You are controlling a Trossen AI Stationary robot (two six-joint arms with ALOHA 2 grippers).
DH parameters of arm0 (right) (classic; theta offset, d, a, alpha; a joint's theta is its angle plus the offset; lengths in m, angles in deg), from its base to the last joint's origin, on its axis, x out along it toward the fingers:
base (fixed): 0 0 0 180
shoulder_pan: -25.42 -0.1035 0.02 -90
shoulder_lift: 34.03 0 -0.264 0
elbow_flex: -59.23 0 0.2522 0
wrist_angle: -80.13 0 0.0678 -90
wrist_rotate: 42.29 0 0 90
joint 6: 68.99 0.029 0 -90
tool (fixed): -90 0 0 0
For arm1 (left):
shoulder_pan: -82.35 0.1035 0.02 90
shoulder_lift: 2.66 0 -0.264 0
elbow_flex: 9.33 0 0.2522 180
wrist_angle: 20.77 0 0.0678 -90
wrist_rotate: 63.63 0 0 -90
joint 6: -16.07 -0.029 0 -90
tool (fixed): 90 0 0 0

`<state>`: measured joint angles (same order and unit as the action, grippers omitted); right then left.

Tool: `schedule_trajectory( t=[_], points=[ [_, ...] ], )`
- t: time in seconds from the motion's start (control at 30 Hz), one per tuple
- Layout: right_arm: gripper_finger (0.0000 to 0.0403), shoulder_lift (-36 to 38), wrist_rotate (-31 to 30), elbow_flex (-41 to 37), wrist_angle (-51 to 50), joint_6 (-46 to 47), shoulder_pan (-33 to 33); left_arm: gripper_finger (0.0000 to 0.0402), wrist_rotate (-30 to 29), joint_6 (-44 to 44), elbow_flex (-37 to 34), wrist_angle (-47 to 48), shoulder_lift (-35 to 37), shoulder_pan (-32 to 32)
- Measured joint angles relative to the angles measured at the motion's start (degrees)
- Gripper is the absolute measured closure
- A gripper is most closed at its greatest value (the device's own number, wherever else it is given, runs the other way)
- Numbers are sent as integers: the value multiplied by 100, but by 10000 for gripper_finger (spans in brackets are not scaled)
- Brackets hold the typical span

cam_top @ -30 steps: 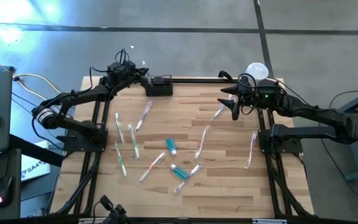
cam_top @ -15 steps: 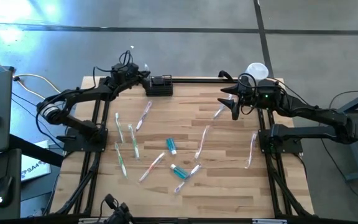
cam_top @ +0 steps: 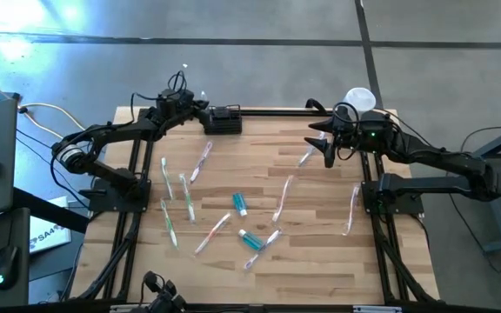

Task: Pick & Place toothbrushing station
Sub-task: Put the right blue toothbrush into the black wire organizer

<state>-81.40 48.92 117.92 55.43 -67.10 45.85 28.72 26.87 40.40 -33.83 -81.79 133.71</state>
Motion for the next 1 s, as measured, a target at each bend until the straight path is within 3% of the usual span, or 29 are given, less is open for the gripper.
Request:
schedule_trajectory(
  t=[0.33,0.47,0.8,0.9,1.0],
  points=[
    [188,-259,89,0,41,0,0,340,-39,34,0,35,0,0],
    [188,-319,188,0,82,2,0,339,-44,606,0,41,0,0],
    [188,-321,195,0,135,2,0,337,104,557,0,28,0,0],
    [188,-321,195,0,148,45,0,316,186,709,0,43,0,0],
    [188,-321,196,0,155,110,0,278,-207,1004,0,92,2,0]
  ],
)
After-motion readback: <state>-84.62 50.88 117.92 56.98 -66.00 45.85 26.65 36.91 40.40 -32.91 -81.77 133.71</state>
